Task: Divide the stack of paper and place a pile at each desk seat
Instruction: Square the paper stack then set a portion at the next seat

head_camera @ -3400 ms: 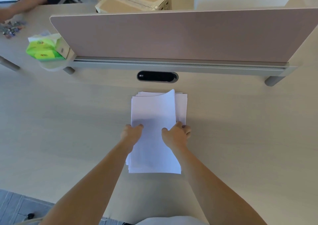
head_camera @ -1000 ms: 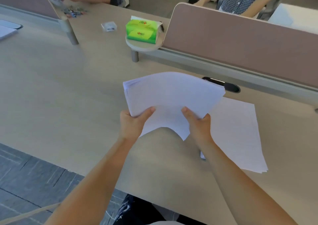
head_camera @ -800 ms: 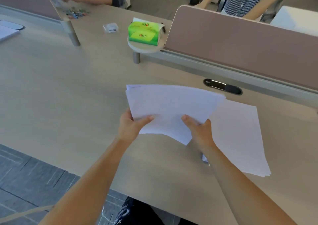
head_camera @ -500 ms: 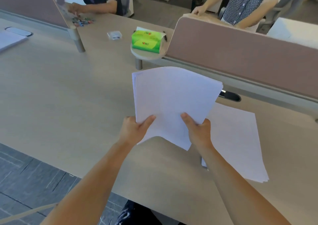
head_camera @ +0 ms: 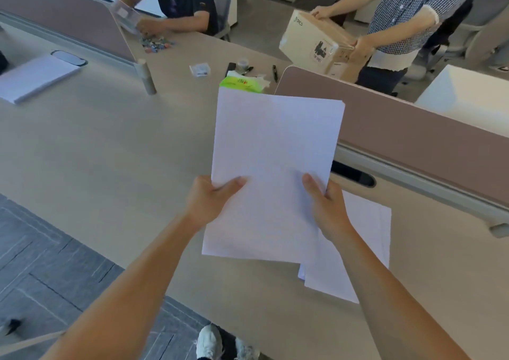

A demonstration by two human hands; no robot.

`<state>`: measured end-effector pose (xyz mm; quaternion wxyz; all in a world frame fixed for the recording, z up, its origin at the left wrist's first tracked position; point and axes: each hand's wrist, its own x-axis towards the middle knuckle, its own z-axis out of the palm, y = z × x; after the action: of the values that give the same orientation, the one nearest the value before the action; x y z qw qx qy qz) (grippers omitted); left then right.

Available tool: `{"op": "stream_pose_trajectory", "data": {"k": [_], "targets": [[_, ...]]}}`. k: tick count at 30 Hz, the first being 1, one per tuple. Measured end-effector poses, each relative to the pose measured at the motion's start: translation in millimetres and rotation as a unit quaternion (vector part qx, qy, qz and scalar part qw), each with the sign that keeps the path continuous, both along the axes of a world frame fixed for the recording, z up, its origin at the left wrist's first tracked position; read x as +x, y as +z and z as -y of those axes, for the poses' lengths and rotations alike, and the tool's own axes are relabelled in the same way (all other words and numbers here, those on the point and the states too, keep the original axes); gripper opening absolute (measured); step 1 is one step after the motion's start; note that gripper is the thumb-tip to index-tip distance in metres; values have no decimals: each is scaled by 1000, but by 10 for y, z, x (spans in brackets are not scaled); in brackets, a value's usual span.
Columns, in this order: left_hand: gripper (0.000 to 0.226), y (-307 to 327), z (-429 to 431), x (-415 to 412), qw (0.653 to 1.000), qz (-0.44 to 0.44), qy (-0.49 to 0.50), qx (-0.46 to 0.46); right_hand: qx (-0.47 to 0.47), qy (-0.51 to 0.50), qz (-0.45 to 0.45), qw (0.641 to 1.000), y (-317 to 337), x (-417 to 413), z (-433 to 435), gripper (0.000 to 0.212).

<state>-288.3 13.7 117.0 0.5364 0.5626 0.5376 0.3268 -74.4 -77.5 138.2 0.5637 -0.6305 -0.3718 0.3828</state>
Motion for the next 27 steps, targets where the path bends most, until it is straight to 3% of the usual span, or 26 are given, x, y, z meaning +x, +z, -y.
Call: {"op": "stream_pose_trajectory", "data": {"k": [5, 8, 18, 27], "targets": [[29, 129, 76, 115, 999, 5, 31, -14, -23, 4, -82, 996, -62, 130, -155, 12], [34, 164, 55, 22, 999, 0, 50, -19, -30, 8, -94, 995, -47, 65, -238, 17], [30, 421, -89, -226, 994, 1, 112, -15, -14, 52, -76, 996, 129, -198, -603, 23], [29, 438, -258, -549, 995, 21, 90, -24, -25, 69, -54, 996, 73, -503, -873, 28]]}}
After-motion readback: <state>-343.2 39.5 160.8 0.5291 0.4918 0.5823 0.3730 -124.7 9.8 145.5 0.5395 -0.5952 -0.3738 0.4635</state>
